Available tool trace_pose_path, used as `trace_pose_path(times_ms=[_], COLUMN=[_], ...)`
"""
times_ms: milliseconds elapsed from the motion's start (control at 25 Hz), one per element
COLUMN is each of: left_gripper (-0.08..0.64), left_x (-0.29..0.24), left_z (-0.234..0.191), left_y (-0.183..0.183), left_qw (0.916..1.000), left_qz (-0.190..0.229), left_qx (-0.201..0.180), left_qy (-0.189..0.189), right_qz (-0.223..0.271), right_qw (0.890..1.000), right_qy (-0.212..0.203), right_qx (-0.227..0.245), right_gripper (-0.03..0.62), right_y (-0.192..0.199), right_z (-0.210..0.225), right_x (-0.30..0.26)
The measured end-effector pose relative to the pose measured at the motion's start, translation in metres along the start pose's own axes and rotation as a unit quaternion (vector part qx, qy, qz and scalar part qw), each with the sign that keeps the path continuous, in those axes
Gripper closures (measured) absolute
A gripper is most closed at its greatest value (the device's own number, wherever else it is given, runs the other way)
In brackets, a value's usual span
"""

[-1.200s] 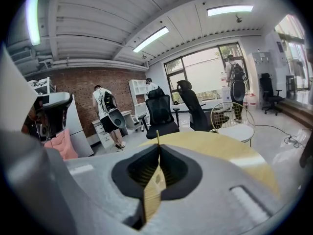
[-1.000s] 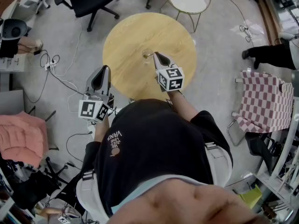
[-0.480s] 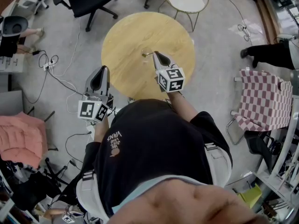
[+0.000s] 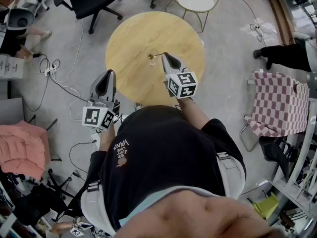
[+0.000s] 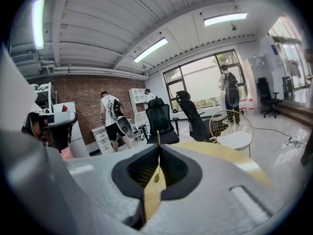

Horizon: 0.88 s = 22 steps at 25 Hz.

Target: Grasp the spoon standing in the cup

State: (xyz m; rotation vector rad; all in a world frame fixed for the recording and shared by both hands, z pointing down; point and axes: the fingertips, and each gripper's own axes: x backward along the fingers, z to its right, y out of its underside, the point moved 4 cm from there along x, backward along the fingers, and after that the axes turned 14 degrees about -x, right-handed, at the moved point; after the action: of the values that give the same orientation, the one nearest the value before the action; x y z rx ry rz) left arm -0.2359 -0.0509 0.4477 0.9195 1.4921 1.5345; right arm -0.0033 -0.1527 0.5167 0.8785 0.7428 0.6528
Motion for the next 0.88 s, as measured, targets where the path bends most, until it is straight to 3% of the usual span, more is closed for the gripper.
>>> trace_pose_path(times_ms=[880], left_gripper=[0.543], left_x=[-0.012], left_z=[0.014], left_y=[-0.001], left_qw=[0.9998], left_qz=[0.001], left_qx=[0.011], left_qy=[0.014], right_qz=[0.043], right_qw=[0.999], right_qy=[-0.013], right_qx=[-0.019], right_gripper=[0.591], right_y=[-0.033], right_z=[-0.002], right_x=[0.026])
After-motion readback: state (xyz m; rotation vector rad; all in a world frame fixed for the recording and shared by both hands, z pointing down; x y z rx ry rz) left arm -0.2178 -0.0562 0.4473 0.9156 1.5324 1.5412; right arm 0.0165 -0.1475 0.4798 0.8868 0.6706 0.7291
